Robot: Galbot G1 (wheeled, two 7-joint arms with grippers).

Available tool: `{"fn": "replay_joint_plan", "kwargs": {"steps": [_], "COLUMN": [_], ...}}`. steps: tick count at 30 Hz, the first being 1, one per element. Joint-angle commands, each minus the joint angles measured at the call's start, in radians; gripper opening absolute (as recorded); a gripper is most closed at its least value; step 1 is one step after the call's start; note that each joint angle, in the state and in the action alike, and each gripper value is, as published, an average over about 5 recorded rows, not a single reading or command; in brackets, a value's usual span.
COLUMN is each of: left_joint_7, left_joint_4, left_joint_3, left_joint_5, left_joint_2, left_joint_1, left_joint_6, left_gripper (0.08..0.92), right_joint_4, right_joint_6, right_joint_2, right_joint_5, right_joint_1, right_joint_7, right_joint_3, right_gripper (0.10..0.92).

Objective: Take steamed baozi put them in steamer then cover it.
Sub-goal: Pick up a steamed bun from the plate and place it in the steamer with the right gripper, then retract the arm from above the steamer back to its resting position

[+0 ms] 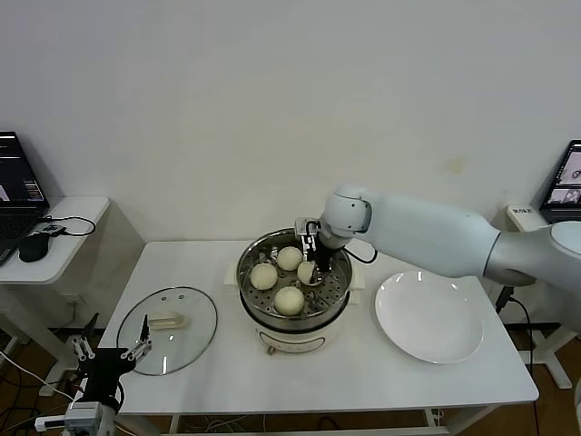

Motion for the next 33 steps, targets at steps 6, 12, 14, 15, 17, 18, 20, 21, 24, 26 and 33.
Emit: {"fn": "replay_joint_plan", "kwargs": {"steps": [6,12,14,15,17,18,20,21,24,26,33], "left_joint_7": [0.0,0.002,0.003,0.003,0.004,0.005,0.006,0.007,0.008,0.008,0.006], "left_joint_4": [0.002,0.0,-0.001,-0.001,0.0,0.001,0.003,0.004,0.01,0.016,0.034], "left_joint_3": [0.001,0.0,0.0,0.0,0.001,0.002,0.002,0.003,0.004,0.006,0.016], "left_joint_5": [0.0,-0.001,-0.003,-0.004,-0.006,-0.008,-0.01,-0.011,-0.01,-0.007,0.004], "left_joint_2": [0.0,0.001,0.001,0.002,0.002,0.002,0.002,0.001,-0.001,-0.004,-0.018], "left_joint_1": [-0.004,-0.005,-0.006,-0.006,-0.008,-0.009,-0.01,-0.011,-0.012,-0.012,-0.008], "left_joint_6": [0.0,0.0,0.0,0.0,0.001,0.0,-0.001,-0.003,-0.009,-0.014,-0.032], "left_gripper": [0.823,0.823,0.823,0.823,0.823,0.823,0.823,0.823,0.823,0.823,0.823], "right_joint_4": [0.016,0.115,0.169,0.201,0.27,0.311,0.381,0.416,0.482,0.514,0.576], "right_joint_6": [-0.031,-0.037,-0.052,-0.063,-0.085,-0.086,-0.049,-0.016,0.124,0.218,0.463], "right_joint_2": [-0.014,-0.127,-0.182,-0.211,-0.268,-0.305,-0.383,-0.426,-0.522,-0.564,-0.506], "right_joint_5": [-0.013,0.0,0.028,0.053,0.116,0.163,0.242,0.276,0.312,0.303,0.113], "right_joint_1": [-0.011,0.03,0.031,0.028,0.015,0.0,-0.052,-0.089,-0.28,-0.457,-1.202], "right_joint_7": [0.015,0.013,0.051,0.087,0.185,0.259,0.418,0.503,0.702,0.786,0.838], "right_joint_3": [0.027,0.085,0.114,0.126,0.147,0.158,0.193,0.222,0.36,0.505,1.246], "right_gripper": [0.676,0.808,0.82,0.821,0.822,0.822,0.823,0.823,0.823,0.823,0.823]}}
